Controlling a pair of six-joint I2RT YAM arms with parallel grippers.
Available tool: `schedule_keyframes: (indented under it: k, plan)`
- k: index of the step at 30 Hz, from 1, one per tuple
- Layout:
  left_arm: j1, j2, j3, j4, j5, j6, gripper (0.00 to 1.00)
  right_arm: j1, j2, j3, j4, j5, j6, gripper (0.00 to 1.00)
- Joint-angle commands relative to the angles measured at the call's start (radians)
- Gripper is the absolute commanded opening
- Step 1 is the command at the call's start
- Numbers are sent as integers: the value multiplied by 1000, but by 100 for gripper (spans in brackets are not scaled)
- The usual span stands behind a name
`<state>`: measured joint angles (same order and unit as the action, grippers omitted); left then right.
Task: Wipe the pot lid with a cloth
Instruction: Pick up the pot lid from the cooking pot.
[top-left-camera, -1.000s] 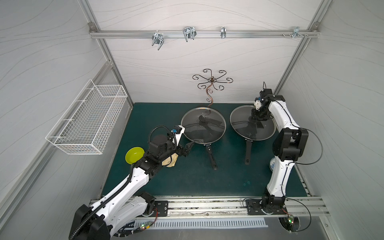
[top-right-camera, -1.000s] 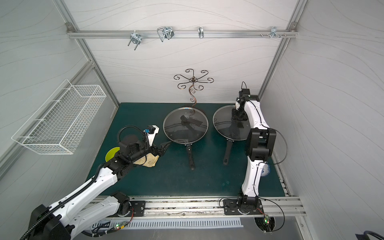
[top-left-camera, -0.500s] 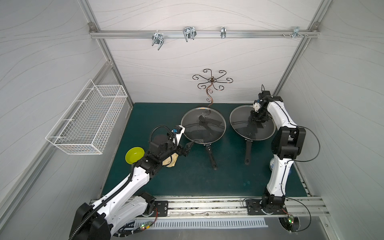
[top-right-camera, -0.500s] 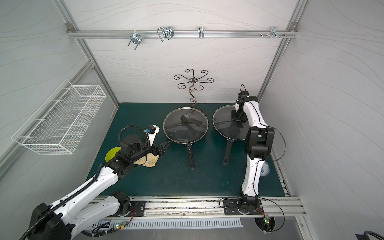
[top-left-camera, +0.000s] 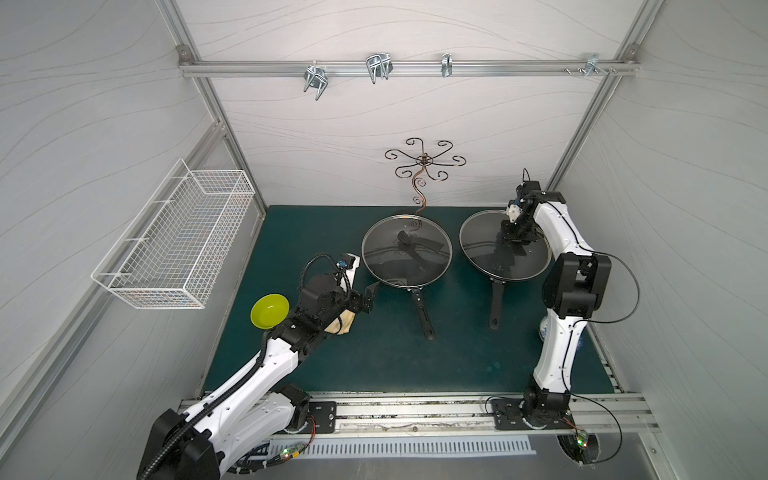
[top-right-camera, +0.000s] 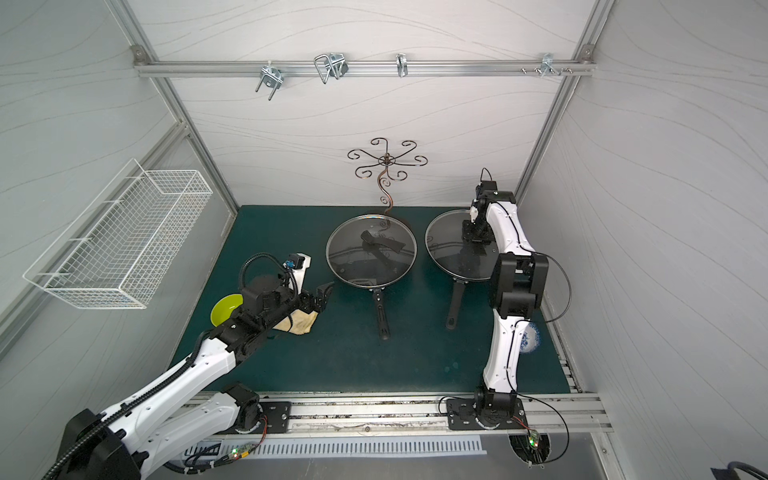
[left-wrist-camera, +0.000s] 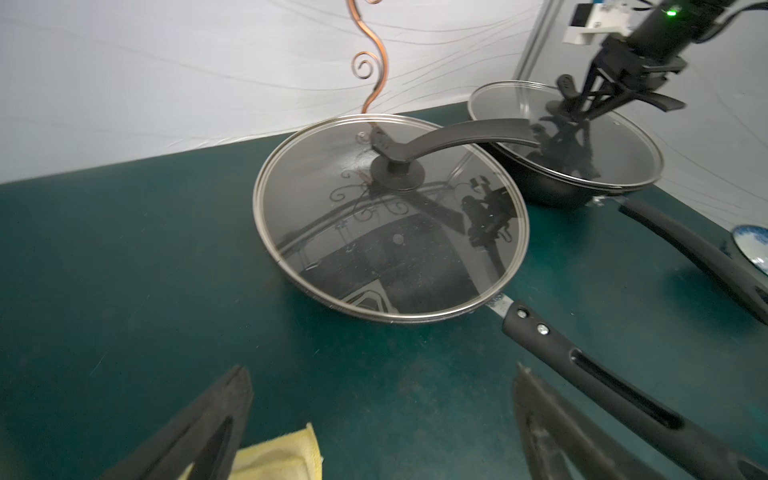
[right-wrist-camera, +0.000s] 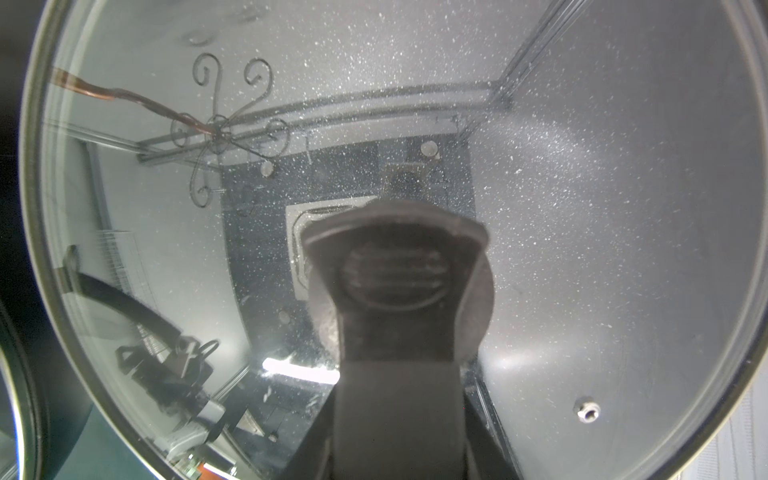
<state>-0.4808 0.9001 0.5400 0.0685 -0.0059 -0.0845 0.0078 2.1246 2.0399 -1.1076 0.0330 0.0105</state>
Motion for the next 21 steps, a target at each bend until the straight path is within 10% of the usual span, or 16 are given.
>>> schedule_keyframes:
  k: [1,21]
  plan:
    - [-3,-55,0,-37,-175,-162,100,5,-151,11,120,-28,9,0]
    - [42,60,174,-684,-442,-738,100,134,-527,-264,333,-105,-86,0]
